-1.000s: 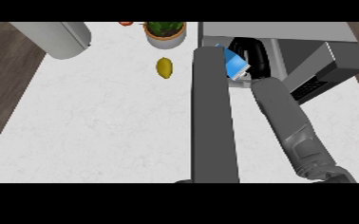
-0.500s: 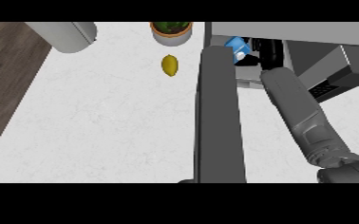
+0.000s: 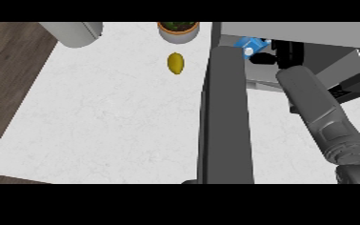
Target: Pick up the milk, place it into the microwave and close the microwave
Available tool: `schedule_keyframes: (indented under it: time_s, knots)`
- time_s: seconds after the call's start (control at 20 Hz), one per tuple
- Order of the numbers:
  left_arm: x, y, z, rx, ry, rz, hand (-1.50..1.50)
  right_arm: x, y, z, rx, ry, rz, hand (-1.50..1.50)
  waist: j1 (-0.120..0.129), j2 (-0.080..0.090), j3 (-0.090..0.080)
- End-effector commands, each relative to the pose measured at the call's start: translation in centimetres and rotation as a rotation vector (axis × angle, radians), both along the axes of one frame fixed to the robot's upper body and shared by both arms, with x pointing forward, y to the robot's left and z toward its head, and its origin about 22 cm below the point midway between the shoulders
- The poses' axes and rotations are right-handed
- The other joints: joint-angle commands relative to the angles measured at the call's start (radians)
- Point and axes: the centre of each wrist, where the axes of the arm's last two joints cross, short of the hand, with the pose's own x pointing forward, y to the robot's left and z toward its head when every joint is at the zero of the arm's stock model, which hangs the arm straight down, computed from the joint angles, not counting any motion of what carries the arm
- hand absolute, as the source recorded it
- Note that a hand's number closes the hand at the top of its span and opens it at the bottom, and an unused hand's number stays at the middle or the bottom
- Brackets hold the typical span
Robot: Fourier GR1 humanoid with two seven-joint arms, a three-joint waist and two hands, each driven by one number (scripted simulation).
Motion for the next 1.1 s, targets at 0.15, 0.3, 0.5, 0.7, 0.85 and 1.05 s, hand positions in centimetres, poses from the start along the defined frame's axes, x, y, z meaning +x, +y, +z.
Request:
schedule_keyframes:
  time_s: [0.15,0.3,0.5,0.7,0.85,1.05]
  knots:
    - [0.9,0.1,0.1,0.023,0.000,-0.003,-1.50,-2.0,-4.8,-2.2,-0.107,0.087,-0.397,-1.50,0.007,0.013,-0.005]
    - [0.8,0.1,0.5,0.051,0.005,0.011,-1.50,-0.5,-2.6,-0.2,-0.119,0.022,-0.165,-1.50,0.013,0.003,0.004]
    - [1.1,-0.4,0.4,0.065,0.003,-0.019,-1.50,-0.5,-1.1,-0.7,-0.119,0.014,-0.102,-1.50,0.027,0.008,0.005]
    - [1.8,-0.2,-0.6,0.079,0.036,-0.057,-1.50,-0.1,0.7,-0.5,-0.067,0.021,-0.013,-1.50,0.009,0.002,0.002]
    - [2.3,-0.2,-0.5,0.084,0.041,-0.108,-1.50,0.1,-0.2,0.1,-0.040,0.025,0.040,-1.50,0.004,0.002,0.003]
    - [2.9,-1.1,-1.1,0.067,0.020,-0.151,-1.50,0.1,0.6,-0.1,0.080,0.050,0.114,-1.50,-0.005,-0.002,0.003]
